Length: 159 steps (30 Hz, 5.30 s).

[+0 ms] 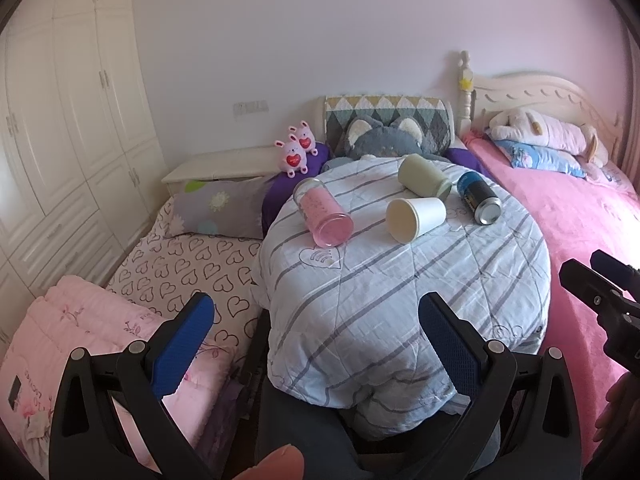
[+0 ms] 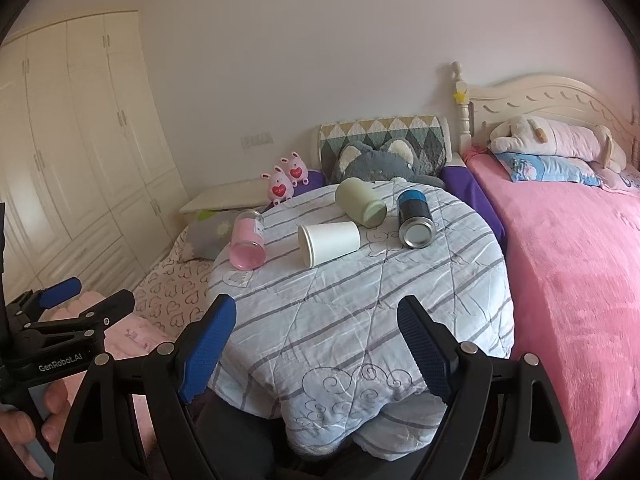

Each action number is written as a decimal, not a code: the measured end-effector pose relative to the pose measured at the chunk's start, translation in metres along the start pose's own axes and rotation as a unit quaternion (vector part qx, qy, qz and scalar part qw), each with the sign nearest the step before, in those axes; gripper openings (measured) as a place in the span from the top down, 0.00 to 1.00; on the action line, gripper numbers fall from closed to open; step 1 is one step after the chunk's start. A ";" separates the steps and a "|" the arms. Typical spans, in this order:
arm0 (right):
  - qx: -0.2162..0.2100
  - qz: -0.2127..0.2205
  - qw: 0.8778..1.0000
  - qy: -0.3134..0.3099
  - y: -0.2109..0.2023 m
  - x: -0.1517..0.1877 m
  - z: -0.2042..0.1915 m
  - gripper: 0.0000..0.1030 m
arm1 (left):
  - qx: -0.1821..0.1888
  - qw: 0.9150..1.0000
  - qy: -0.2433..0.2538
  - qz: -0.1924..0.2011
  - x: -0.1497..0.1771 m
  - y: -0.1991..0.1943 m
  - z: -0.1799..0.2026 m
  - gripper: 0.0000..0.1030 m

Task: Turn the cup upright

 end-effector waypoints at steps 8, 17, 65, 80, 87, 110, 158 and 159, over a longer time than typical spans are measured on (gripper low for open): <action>0.012 -0.042 0.999 -0.026 0.064 -0.014 -0.001 0.19 | -0.003 1.000 -0.006 -0.030 -0.014 0.061 -0.007 0.00; 0.038 -0.101 0.993 -0.046 0.157 -0.053 0.014 0.19 | -0.005 0.998 -0.014 -0.065 -0.055 0.143 -0.015 0.00; 0.015 -0.236 0.967 -0.092 0.304 -0.133 0.018 0.24 | 0.011 0.994 -0.035 -0.099 -0.107 0.225 -0.017 0.00; -0.008 -0.235 0.972 0.017 0.194 0.001 0.000 0.24 | -0.008 0.996 -0.025 -0.082 -0.014 0.128 -0.019 0.00; 0.020 -0.234 0.971 0.044 0.214 0.032 -0.005 0.23 | -0.014 0.995 -0.023 -0.093 0.014 0.116 -0.012 0.00; 0.007 -0.084 0.996 0.010 0.052 0.013 0.008 0.20 | -0.010 0.998 -0.016 -0.055 0.017 0.040 0.015 0.00; 0.037 -0.038 0.998 0.025 -0.011 0.040 0.044 0.20 | 0.019 0.999 0.007 -0.044 0.027 -0.015 0.059 0.00; 0.038 -0.041 0.998 0.026 -0.009 0.040 0.046 0.20 | 0.023 0.998 0.008 -0.050 0.027 -0.010 0.063 0.00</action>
Point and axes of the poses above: each gripper's, at about its wrist camera, not at the fingertips, and y roughly the way its jaws point, z to its right, x to its underside, the point moved 6 cm from there along y, roughly the way its jaws point, and after that the axes turned 9 degrees about y, right-handed, at the moved point
